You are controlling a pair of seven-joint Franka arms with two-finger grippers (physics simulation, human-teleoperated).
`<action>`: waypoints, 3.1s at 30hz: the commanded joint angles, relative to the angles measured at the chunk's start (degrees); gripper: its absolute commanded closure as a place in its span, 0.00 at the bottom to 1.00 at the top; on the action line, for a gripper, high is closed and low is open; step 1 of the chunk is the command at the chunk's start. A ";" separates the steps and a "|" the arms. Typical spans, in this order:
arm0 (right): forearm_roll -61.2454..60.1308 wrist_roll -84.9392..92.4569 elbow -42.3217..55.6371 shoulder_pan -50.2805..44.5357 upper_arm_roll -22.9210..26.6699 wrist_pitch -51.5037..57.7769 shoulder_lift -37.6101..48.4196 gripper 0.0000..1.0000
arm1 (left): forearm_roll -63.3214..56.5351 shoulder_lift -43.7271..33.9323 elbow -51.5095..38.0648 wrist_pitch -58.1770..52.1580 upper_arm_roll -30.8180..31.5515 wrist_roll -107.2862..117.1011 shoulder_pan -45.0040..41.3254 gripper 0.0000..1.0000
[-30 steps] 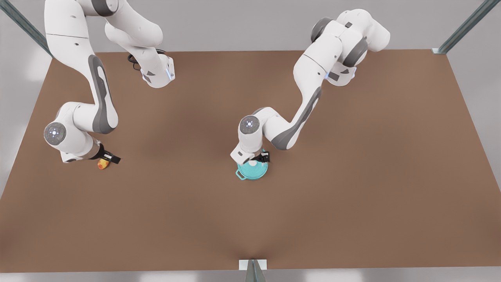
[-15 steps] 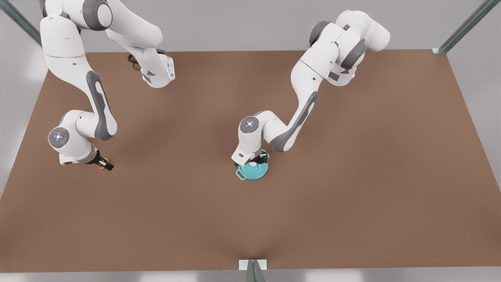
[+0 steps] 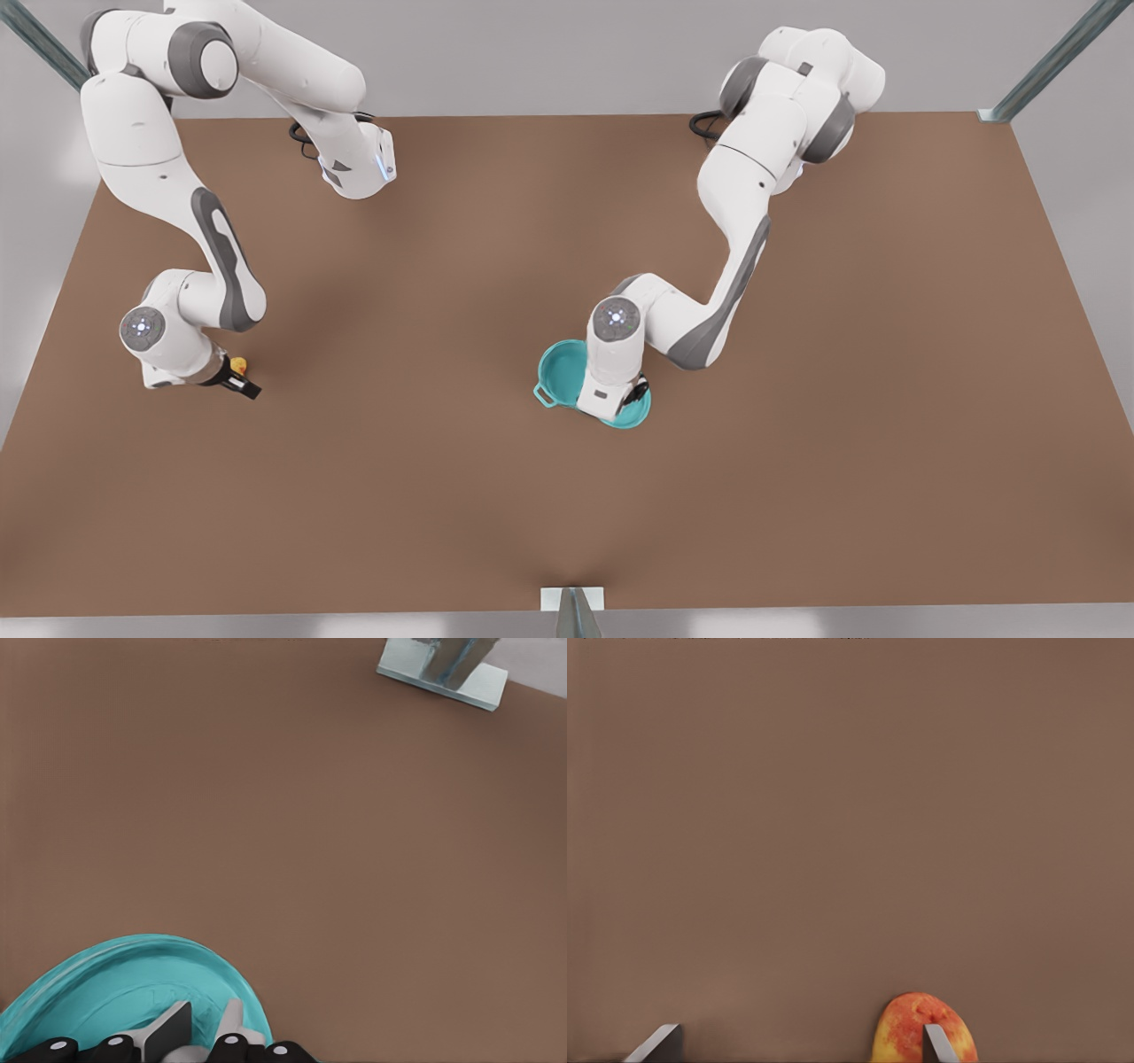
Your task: Open the pot lid and put the potato into the pot
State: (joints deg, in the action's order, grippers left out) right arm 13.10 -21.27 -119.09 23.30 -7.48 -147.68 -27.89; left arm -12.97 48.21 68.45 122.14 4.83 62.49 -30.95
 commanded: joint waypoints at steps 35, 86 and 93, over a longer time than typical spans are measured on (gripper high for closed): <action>4.22 4.40 -4.39 6.58 -2.28 -0.77 0.47 0.35 | 16.48 -34.24 17.24 -22.73 -2.64 -61.87 28.93 0.00; -7.56 -55.98 45.78 -35.07 -11.51 40.19 -12.18 0.44 | 16.92 -32.92 17.15 -22.47 -2.64 -62.40 30.07 0.00; -11.60 -61.17 53.88 -44.22 -11.33 34.30 -18.08 0.43 | 16.92 -32.83 17.15 -22.47 -2.64 -62.40 30.07 0.00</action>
State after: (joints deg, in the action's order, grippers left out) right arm 3.10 -60.02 -65.66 -20.41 -18.70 -111.36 -45.80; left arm 3.98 15.44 85.63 99.65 2.19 0.70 -0.88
